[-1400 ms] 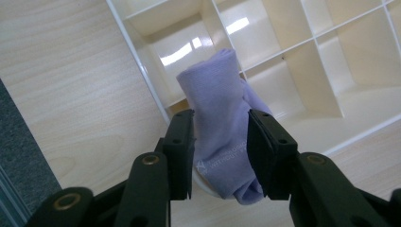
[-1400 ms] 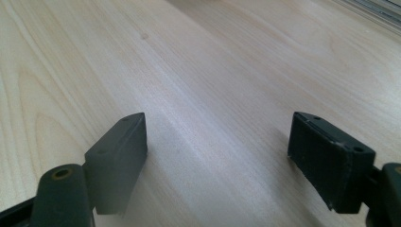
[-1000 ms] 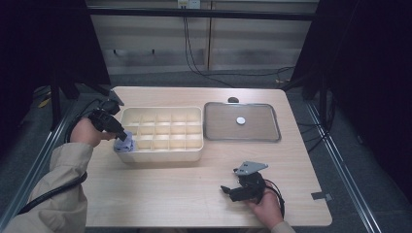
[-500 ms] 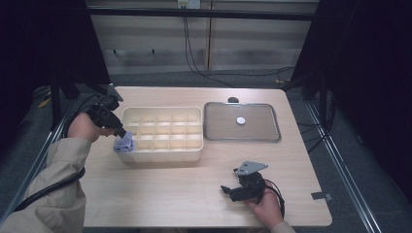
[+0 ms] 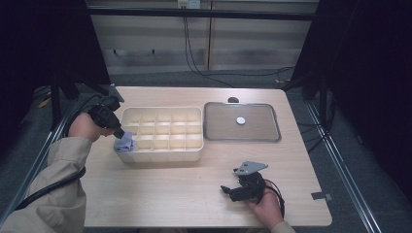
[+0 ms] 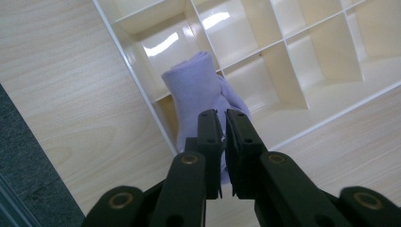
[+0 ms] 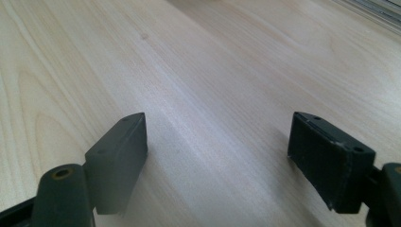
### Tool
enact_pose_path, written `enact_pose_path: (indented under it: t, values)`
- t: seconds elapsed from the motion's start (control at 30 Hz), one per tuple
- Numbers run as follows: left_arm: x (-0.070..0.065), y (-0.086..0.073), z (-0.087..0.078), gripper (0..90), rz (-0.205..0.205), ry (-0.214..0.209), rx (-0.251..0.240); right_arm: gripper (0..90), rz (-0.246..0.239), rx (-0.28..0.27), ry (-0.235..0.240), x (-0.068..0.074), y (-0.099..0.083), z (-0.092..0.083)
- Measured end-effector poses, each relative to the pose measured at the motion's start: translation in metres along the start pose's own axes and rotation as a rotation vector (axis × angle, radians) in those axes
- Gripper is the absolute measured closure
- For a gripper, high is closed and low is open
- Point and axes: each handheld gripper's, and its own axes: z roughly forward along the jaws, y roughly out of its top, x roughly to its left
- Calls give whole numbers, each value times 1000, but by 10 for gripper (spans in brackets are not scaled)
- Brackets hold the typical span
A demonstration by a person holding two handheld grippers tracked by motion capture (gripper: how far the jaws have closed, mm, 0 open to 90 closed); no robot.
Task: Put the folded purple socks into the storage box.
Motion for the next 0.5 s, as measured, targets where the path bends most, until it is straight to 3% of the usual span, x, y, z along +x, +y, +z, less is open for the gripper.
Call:
enact_pose_path:
  t: [0.13, 0.5]
  values:
    - [0, 0, 1, 899, 2, 4, 1, 204, 0, 0, 1, 0, 0, 0]
    - [0, 2, 11, 900, 2, 13, 13, 204, 0, 0, 0, 0, 0, 0]
